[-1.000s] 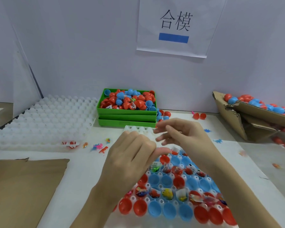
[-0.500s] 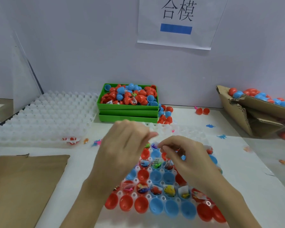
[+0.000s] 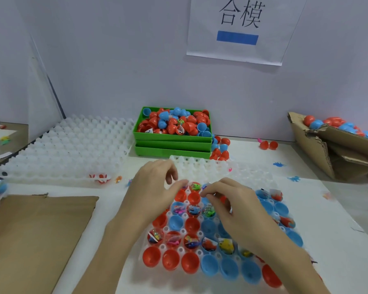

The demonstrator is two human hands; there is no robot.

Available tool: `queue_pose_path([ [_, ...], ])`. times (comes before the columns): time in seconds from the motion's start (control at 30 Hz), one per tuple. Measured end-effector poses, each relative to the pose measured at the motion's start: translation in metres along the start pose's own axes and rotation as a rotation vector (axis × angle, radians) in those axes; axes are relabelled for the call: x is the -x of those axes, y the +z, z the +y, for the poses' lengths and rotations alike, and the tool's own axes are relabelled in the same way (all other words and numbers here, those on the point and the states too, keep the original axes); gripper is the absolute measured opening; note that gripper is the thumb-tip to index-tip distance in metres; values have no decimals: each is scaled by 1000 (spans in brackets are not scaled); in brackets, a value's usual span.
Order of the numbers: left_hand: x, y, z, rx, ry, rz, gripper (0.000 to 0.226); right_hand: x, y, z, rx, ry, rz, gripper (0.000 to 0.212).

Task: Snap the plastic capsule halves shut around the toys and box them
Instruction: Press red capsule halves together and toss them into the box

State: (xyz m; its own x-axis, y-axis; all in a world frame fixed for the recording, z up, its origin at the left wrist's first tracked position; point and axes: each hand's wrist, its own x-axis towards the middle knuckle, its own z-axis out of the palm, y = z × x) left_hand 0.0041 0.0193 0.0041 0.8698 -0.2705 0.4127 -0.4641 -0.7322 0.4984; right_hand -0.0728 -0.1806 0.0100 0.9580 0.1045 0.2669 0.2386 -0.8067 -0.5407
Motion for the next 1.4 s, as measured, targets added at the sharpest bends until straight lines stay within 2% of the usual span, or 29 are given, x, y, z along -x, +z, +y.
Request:
queue_pose_path([
  [0.17, 4, 9, 5, -142, -5, -95, 25, 2, -2, -1, -18, 0, 18, 21],
  [0.3, 4, 13, 7, -108, -31, -130, 20, 3, -1, 0, -27, 0, 30, 21],
  [0.37, 4, 13, 9, -33, -30, -98, 17, 2, -2, 1, -34, -2, 52, 20],
  [0.47, 4, 10, 14, 53, 22, 33, 21, 2, -2, 3, -64, 5, 156, 21],
  [0.57, 5, 4, 25, 175, 168, 115, 18, 1, -4, 7, -289, 111, 237, 34],
  [0.67, 9, 0, 34, 323, 329, 72, 18, 0, -11, 4, -705, 195, 91, 43],
  [0.77, 11, 2, 38, 355, 391, 30, 11, 1, -13, 1, -858, 157, 63, 33],
  [0.87, 11, 2, 36, 268, 467, 173, 17, 1, -13, -1, -938, 170, 126, 25],
  [0.97, 12, 0, 32, -63, 648, 494, 45, 2, -17, -3, -941, 170, 157, 24],
  [1.07, 15, -4, 33, -184, 765, 681, 47, 4, -21, -8, -942, 162, 154, 24],
  [1.17, 16, -4, 34, -182, 793, 737, 46, 6, -23, -12, -941, 125, 132, 25],
  [1.4, 15, -6, 33, -133, 745, 743, 54, 10, -27, -13, -963, -10, 77, 29],
])
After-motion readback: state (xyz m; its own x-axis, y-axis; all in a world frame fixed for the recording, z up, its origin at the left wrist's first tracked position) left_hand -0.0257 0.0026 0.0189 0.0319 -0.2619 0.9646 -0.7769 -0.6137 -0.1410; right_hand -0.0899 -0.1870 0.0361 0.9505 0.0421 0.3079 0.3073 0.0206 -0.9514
